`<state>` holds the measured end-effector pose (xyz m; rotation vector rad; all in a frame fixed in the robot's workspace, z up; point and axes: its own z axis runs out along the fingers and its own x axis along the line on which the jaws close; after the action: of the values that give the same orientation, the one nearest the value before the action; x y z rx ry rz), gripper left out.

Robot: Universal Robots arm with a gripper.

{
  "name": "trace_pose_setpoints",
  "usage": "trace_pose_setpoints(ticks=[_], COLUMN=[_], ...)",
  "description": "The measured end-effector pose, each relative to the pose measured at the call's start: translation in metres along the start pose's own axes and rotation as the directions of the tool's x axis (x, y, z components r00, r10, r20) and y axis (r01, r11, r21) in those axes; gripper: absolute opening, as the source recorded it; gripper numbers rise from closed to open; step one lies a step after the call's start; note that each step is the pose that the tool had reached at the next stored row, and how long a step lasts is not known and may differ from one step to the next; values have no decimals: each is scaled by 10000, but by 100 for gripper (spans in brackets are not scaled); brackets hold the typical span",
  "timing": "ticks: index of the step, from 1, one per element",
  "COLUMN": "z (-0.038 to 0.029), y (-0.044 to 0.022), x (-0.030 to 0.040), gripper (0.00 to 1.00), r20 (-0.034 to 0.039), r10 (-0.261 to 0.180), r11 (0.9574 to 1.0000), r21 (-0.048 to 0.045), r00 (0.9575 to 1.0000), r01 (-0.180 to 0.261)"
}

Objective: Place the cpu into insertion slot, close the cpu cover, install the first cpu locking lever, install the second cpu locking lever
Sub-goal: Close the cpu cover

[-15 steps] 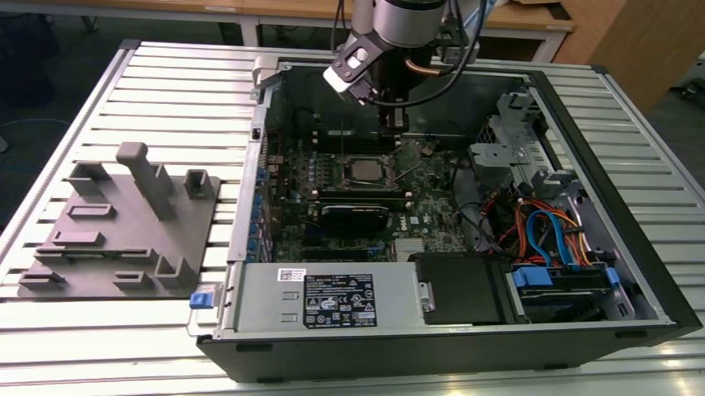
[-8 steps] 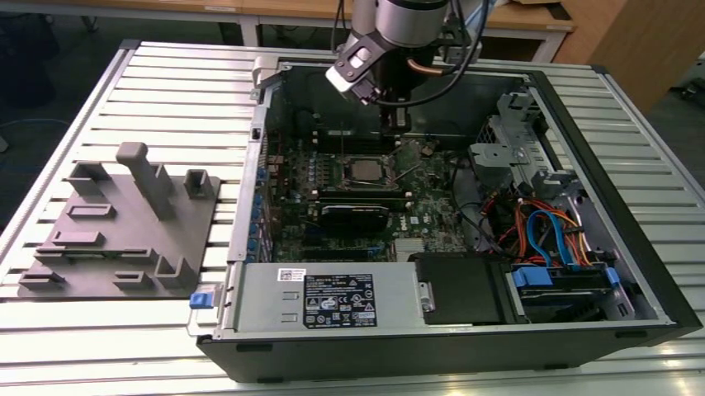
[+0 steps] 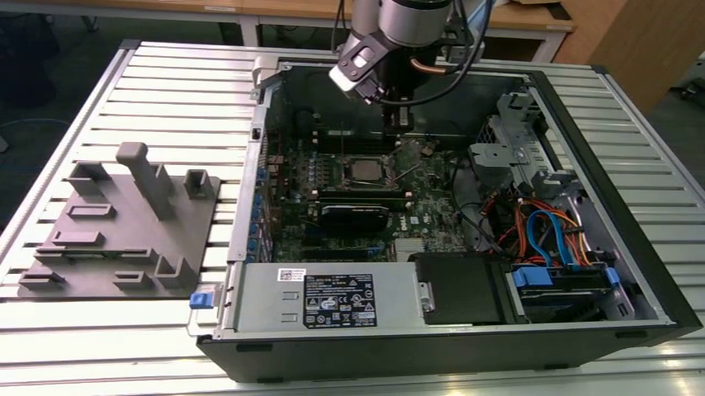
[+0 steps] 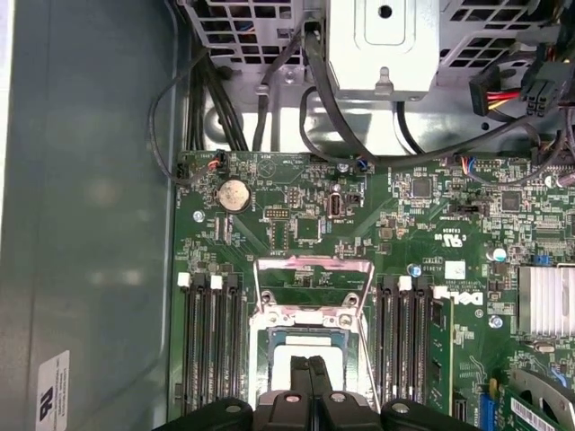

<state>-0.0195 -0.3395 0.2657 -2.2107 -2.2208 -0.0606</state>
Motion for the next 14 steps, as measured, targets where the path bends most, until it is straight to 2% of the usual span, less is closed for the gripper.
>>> trace_pose_setpoints(ticks=[8,14], z=[2,2], y=[41,48], x=[28,30], gripper=[10,10], r20=[0,0], r10=[1,0], r11=[10000,10000], r21=[0,0], r00=[10000,10000], r01=[-1,0])
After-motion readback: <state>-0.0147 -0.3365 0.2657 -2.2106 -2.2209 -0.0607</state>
